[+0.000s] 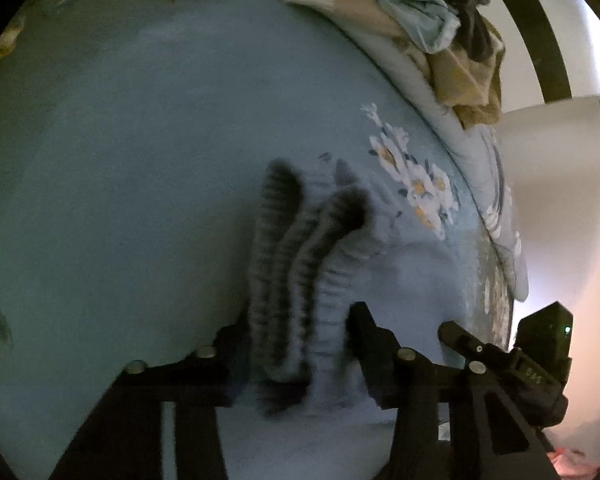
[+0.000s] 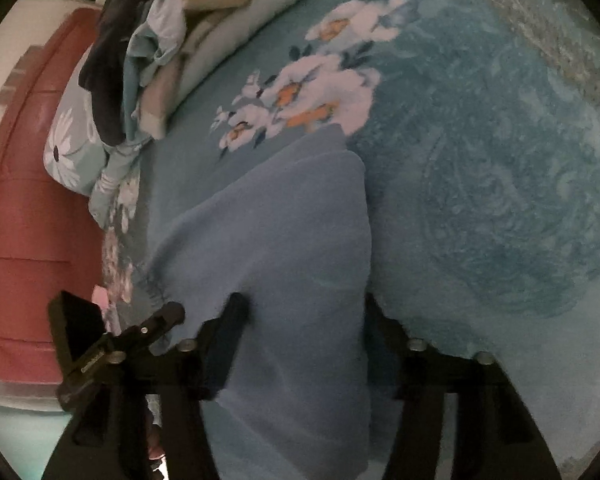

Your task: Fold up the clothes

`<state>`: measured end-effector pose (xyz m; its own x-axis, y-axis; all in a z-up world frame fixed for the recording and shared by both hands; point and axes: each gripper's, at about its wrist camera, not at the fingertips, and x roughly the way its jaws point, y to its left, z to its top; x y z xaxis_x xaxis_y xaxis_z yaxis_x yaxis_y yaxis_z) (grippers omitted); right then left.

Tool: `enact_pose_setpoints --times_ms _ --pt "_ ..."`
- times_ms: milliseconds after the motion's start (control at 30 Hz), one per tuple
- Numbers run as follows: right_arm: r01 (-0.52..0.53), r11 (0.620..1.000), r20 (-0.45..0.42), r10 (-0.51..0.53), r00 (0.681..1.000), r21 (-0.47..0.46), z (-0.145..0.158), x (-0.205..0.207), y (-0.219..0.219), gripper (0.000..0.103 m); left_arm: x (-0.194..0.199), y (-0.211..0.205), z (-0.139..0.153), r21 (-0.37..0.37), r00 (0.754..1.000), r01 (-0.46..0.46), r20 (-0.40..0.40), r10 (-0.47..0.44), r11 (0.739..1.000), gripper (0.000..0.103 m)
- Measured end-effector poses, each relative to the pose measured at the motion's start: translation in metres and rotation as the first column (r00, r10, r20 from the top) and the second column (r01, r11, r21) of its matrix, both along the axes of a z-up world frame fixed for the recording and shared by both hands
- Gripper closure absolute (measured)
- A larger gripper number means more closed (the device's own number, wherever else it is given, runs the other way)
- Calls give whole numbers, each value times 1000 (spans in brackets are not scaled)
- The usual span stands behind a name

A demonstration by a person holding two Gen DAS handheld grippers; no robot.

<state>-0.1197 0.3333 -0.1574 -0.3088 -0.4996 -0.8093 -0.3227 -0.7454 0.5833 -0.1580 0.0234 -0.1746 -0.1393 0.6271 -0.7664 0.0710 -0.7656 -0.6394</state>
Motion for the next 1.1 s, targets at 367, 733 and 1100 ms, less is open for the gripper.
enact_pose_setpoints --times_ms 367,733,1100 --pt "41 979 -56 -53 997 -199 22 27 18 77 47 -12 28 86 990 -135 -33 138 987 74" --pt "-15 983 -225 -28 974 -186 107 43 49 78 59 26 138 94 975 1 -223 20 996 74" --pt "94 995 -289 -102 952 -40 182 108 192 78 81 215 188 104 933 282 -262 -247 954 74"
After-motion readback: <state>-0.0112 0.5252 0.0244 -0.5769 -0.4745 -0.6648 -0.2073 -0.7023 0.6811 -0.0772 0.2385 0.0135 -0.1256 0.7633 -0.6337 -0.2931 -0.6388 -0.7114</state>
